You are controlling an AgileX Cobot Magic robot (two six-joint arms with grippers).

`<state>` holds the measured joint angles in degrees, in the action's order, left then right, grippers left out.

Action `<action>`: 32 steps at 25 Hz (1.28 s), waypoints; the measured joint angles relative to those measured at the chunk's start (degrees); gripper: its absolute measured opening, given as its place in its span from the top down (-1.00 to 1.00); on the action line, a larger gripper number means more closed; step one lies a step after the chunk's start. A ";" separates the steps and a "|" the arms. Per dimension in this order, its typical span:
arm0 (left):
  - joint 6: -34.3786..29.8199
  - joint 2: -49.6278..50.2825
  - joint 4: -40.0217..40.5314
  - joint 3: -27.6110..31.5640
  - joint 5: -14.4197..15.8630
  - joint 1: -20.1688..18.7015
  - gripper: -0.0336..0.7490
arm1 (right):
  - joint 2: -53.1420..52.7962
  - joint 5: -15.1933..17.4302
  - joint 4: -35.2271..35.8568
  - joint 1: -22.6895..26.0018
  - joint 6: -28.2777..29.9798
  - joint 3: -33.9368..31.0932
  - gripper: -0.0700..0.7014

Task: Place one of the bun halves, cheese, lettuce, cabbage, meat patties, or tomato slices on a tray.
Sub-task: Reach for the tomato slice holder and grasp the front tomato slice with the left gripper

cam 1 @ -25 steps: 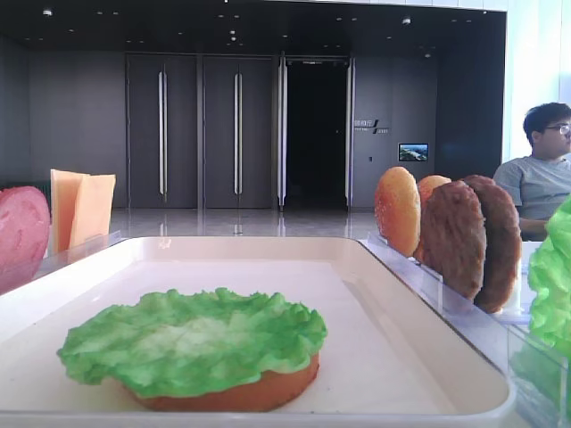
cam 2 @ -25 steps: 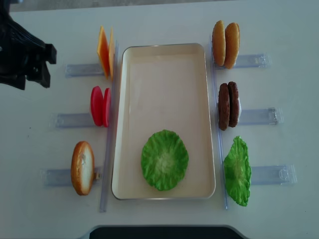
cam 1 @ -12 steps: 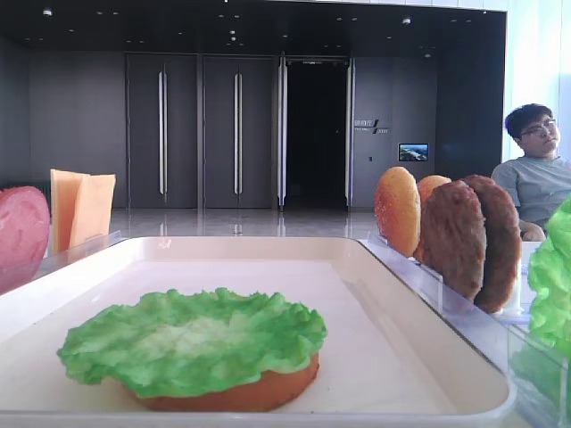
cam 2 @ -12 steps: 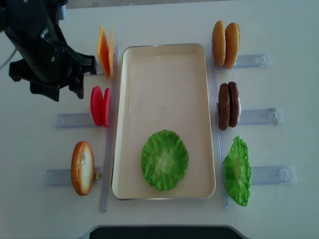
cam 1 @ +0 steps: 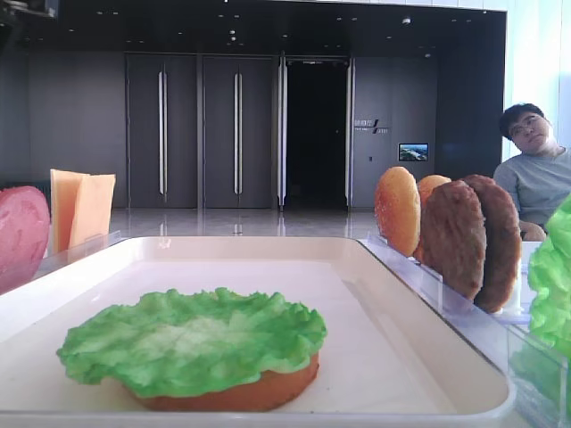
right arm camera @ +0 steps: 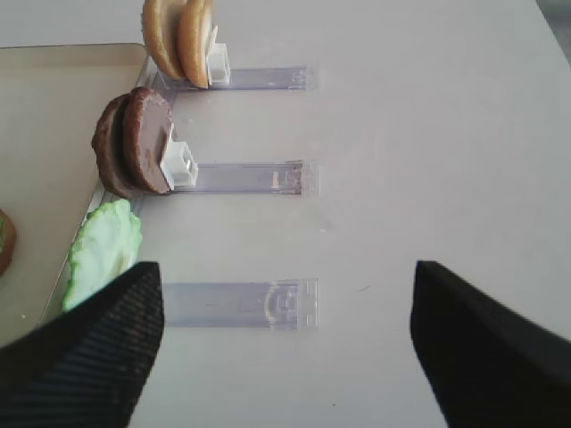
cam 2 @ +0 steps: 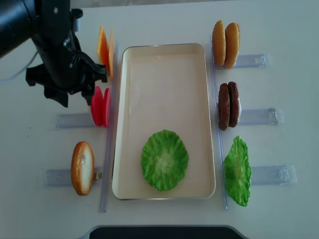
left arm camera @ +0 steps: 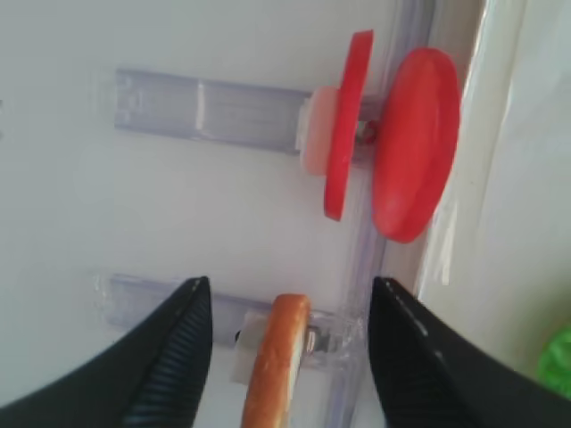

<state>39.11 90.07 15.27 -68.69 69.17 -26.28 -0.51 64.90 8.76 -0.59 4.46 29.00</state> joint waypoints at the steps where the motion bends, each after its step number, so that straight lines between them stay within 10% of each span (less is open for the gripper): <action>1: 0.52 0.53 0.00 0.00 -1.14 -0.07 -0.18 | 0.00 0.00 0.00 0.00 0.00 0.00 -0.59; 11: 1.41 4.45 -2.07 0.00 -8.82 -0.26 -0.18 | 0.00 0.00 0.00 0.00 0.00 0.00 -0.59; 32: 1.45 8.52 -1.16 0.00 -11.25 -2.06 -0.18 | 0.00 0.00 0.00 0.00 0.00 0.00 -0.59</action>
<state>40.56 98.58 14.11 -68.69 57.93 -28.33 -0.51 64.90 8.76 -0.59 4.46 29.00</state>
